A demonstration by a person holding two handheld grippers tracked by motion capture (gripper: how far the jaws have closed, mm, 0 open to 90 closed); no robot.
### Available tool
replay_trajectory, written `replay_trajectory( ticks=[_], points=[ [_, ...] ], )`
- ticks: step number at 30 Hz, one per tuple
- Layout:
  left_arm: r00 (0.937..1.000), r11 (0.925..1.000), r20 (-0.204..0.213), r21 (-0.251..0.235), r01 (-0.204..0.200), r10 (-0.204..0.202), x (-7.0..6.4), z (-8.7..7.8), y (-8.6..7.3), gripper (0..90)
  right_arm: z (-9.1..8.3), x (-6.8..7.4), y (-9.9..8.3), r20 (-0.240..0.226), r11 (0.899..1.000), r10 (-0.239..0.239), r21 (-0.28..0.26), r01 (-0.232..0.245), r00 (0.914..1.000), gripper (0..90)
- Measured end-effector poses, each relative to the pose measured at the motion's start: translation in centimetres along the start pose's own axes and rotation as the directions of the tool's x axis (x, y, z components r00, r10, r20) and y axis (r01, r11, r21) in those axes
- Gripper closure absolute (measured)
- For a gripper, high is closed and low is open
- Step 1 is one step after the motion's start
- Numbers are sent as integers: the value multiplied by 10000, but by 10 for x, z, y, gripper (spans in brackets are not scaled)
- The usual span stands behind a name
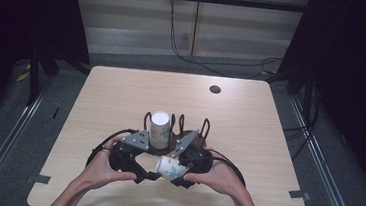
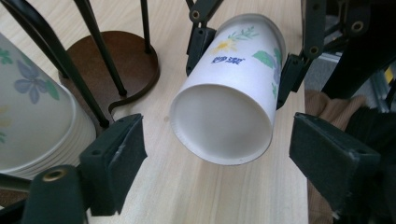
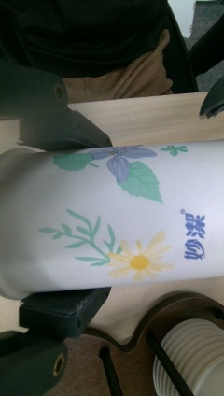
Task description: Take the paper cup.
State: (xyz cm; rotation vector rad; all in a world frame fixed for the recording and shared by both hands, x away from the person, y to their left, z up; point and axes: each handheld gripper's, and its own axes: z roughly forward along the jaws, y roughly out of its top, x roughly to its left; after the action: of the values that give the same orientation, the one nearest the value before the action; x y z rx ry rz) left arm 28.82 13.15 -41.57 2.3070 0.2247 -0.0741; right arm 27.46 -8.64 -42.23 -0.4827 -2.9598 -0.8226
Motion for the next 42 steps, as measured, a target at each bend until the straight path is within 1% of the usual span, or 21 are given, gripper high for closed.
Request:
replay_trajectory(
  ticks=[2,3,4,5,7,10,13,15,16,17,20,21,24,27,29,31,34,35,37,40,42],
  points=[
    [9999,9998,100,176,-90,89,1,2,0,189,1,1,1,-49,9999,-83,93,83,10000,339],
    [9998,9997,181,254,-39,35,2,3,0,191,2,1,1,-60,9998,-139,156,140,9999,339],
    [9996,9995,298,325,-29,19,2,4,0,206,2,2,2,-67,9997,-106,222,107,9999,338],
    [9992,9992,362,369,-156,143,2,5,0,228,3,2,2,-104,9996,-172,209,174,9998,338],
    [9986,9989,510,441,-165,142,1,6,0,253,2,2,3,-151,9995,-228,194,231,9996,338],
    [9985,9983,522,555,-190,161,1,8,0,251,3,2,3,-171,9995,-211,242,215,9996,338],
    [9977,9967,612,736,-328,283,1,11,0,251,5,2,4,-221,9989,-302,343,310,9993,338],
    [9976,9966,634,754,-327,279,1,12,0,254,6,4,6,-282,9985,-324,436,336,9991,338],
    [9972,9960,662,803,-396,343,1,12,0,259,7,5,6,-283,9983,-308,491,322,9991,338],
    [9970,9958,693,815,-406,350,1,13,0,275,8,5,6,-284,9980,-403,485,417,9988,338],
    [9960,9958,832,830,-394,325,0,14,0,331,7,6,7,-271,9980,-405,475,418,9988,338],
    [9959,9952,827,874,-441,369,0,14,0,336,7,6,7,-262,9980,-385,484,398,9989,338],
    [9957,9950,851,902,-439,362,-1,15,-1,337,7,7,7,-302,9974,-406,575,423,9987,338],
    [9947,9950,983,921,-394,303,-1,17,0,316,9,7,8,-399,9975,-487,488,507,9980,338],
    [9934,9937,1088,1013,-478,367,0,18,0,324,10,9,10,-366,9973,-511,518,529,9980,339],
    [9935,9937,1085,1025,-446,334,-1,18,0,335,11,9,10,-363,9968,-601,504,619,9975,339],
    [9930,9940,1133,1001,-441,327,0,17,-1,336,11,9,10,-389,9970,-590,476,608,9975,339],
    [9924,9936,1167,1010,-505,386,0,16,-1,335,11,9,10,-374,9969,-618,468,635,9974,339],
    [9919,9938,1208,988,-502,380,0,17,0,329,11,10,11,-469,9973,-542,473,564,9974,339],
    [9918,9943,1230,956,-474,355,-1,17,0,332,11,11,11,-424,9970,-615,444,634,9972,339],
    [9924,9943,1185,968,-452,336,-1,18,0,334,11,11,11,-395,9974,-565,431,582,9976,340]
  ],
)
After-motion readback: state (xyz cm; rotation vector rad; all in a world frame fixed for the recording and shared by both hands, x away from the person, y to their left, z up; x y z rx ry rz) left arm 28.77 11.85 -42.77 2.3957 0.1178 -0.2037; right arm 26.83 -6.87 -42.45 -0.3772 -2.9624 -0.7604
